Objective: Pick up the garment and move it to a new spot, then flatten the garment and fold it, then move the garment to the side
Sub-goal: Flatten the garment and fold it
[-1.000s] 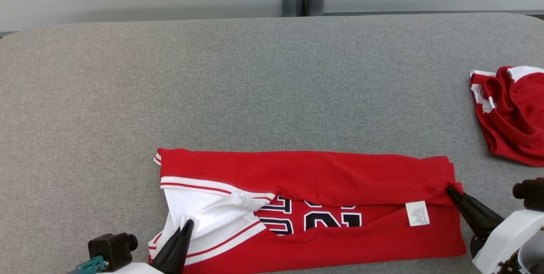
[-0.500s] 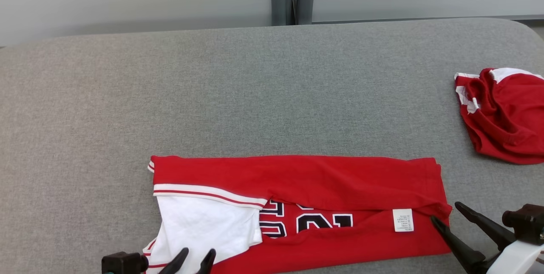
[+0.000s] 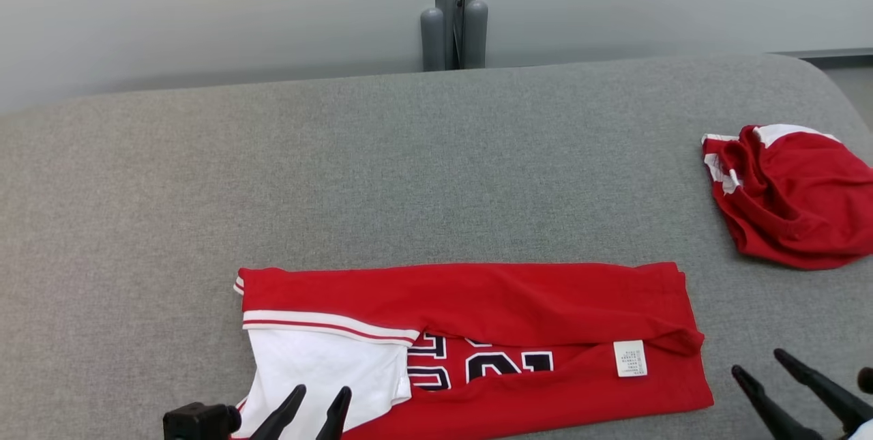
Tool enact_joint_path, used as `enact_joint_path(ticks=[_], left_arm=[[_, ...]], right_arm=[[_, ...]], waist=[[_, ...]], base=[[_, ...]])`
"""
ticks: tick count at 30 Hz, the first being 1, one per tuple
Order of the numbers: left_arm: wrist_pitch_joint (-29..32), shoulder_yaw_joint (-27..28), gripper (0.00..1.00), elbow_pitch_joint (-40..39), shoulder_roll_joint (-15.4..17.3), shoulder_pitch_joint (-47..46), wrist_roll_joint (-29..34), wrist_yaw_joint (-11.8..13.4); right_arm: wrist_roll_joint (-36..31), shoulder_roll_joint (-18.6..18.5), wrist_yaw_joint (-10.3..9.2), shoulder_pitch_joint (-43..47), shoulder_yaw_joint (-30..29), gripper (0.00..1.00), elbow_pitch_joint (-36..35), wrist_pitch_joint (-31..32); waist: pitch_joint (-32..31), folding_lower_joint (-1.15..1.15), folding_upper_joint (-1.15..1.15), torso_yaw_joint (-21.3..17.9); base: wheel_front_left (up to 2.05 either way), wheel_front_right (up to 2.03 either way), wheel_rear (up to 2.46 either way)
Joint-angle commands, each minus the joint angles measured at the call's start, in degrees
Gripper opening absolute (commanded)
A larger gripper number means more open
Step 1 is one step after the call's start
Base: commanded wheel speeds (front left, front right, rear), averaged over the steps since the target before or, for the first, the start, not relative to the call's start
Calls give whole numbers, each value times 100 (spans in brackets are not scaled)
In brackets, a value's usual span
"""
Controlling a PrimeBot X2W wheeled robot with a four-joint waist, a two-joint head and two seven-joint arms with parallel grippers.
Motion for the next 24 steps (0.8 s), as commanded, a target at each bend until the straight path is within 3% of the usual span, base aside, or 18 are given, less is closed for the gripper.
enact_joint_path(ticks=[1, 10, 19, 24], left_arm=[[-46, 20, 100, -21, -33, -132, 54, 23], [-224, 49, 100, 69, -224, -622, 365, 151], [-486, 44, 100, 322, -447, -936, 640, 292], [-580, 106, 100, 387, -405, -1020, 741, 389]], right_arm=[[74, 12, 1, 75, -161, 100, -32, -79], [97, 331, 1, -24, -874, 100, 111, 230], [173, 1238, 1, -451, -1570, 100, 1018, 1103], [121, 1731, 1, -733, -1874, 100, 1641, 1574]], waist=[[-110, 0, 0, -11], [-379, 0, 0, 136], [-465, 0, 0, 452], [-452, 0, 0, 671]], base=[[0, 0, 0], [0, 0, 0], [0, 0, 0], [0, 0, 0]])
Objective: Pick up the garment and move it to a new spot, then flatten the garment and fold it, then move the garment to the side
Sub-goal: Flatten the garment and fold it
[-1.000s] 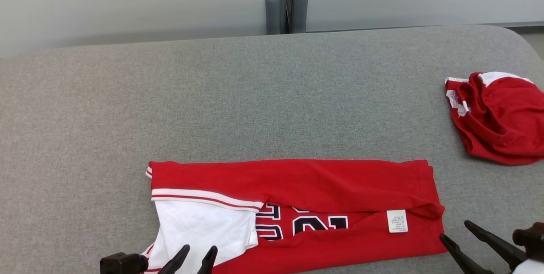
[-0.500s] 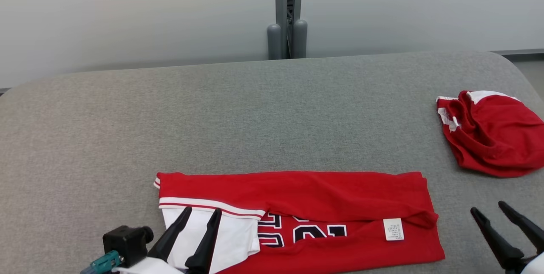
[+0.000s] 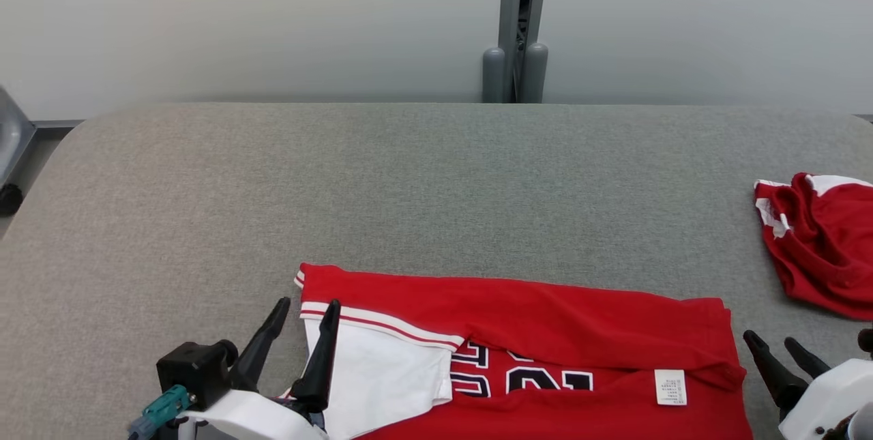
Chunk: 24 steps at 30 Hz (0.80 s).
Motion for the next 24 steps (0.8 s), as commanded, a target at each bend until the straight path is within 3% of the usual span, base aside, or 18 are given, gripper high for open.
enact_joint_path(ticks=[1, 10, 19, 20, 21, 22, 24], left_arm=[[-51, 55, 100, 6, 44, -103, 30, 35], [-185, 175, 100, 26, 129, -125, 144, 179], [-290, 232, 100, 136, 109, -101, 147, 215], [-304, 238, 100, 145, 113, -94, 148, 219], [-302, 243, 100, 151, 117, -89, 149, 216], [-310, 248, 100, 156, 123, -83, 149, 219], [-312, 252, 100, 161, 129, -72, 143, 224]], right_arm=[[-51, 52, 1, -90, -45, 100, 106, 85], [-366, 396, 1, -375, -227, 100, 841, 602], [-547, 627, 1, -318, 21, 100, 1003, 986], [-574, 651, 1, -316, 38, 94, 1023, 998], [-612, 674, 1, -311, 66, 67, 1039, 1010], [-637, 695, 2, -308, 93, 45, 1052, 1015], [-673, 715, 2, -313, 122, 27, 1076, 1009]], waist=[[15, 0, 0, 86], [114, 0, 0, 393], [131, 0, 0, 501], [130, 0, 0, 502], [128, 0, 0, 503], [125, 0, 0, 503], [116, 0, 0, 499]], base=[[0, 0, 0], [0, 0, 0], [0, 0, 0], [0, 0, 0], [0, 0, 0], [0, 0, 0], [0, 0, 0]])
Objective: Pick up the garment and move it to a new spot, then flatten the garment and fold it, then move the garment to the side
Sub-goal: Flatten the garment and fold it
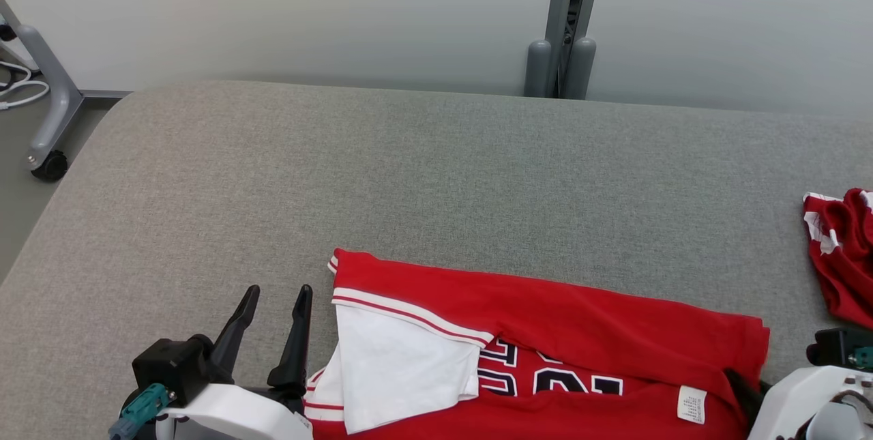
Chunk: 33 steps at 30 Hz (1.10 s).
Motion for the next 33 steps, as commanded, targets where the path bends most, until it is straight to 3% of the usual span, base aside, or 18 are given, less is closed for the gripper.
enact_joint_path(ticks=[1, 2, 9, 18, 27, 33], left_arm=[[-18, 32, 100, 13, 37, -2, 17, 30], [-22, 41, 100, 12, 41, 6, 7, 37], [-53, 118, 100, -18, 81, 64, -42, 73], [-90, 171, 100, -87, 77, 138, -101, 108], [-131, 210, 100, -135, 57, 104, -115, 115], [-158, 212, 100, -95, 16, 57, -117, 76]], right_arm=[[-41, 120, 3, 70, 104, 16, 99, 73], [-58, 116, 3, 57, 85, 0, 109, 34], [63, 64, 1, -54, -35, 0, 48, -72], [405, -390, 1, -232, -517, 0, -538, 80], [199, -974, 2, -74, -1253, 0, -1102, 524], [31, -901, 2, 12, -1517, 0, -1454, 803]], waist=[[-8, 0, 0, -7], [-13, 0, 0, -13], [-27, 0, 0, -101], [-53, 0, 0, -425], [-8, 0, 0, -704], [13, 0, 0, -822]], base=[[0, 0, 0], [0, 0, 0], [0, 0, 0], [0, 0, 0], [0, 0, 0], [0, 0, 0]])
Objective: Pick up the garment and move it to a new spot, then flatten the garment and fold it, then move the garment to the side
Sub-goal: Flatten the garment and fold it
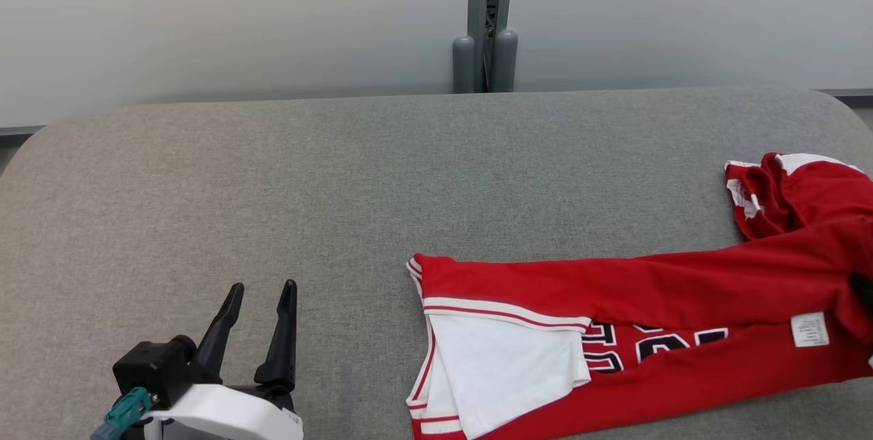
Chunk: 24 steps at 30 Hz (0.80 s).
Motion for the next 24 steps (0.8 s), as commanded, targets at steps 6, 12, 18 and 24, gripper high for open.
enact_joint_path(ticks=[6, 12, 18, 24], left_arm=[[-58, -8, 100, 64, -40, -88, -11, -56], [-61, -15, 100, 106, -60, -93, -39, -85], [-74, -33, 100, 120, -85, -110, -46, -96], [-88, -50, 100, 157, -119, -125, -65, -142]], right_arm=[[48, 393, -1, 219, 110, 0, -752, 405], [215, 828, -1, 454, 284, 0, -1573, 836], [248, 1201, -1, 553, 431, 0, -2193, 1179], [60, 1787, -1, 425, 712, 0, -2562, 1436]], waist=[[-10, 0, 0, -91], [-53, 0, 0, -99], [-85, 0, 0, -44], [-105, 0, 0, 97]], base=[[0, 0, 0], [0, 0, 0], [0, 0, 0], [0, 0, 0]])
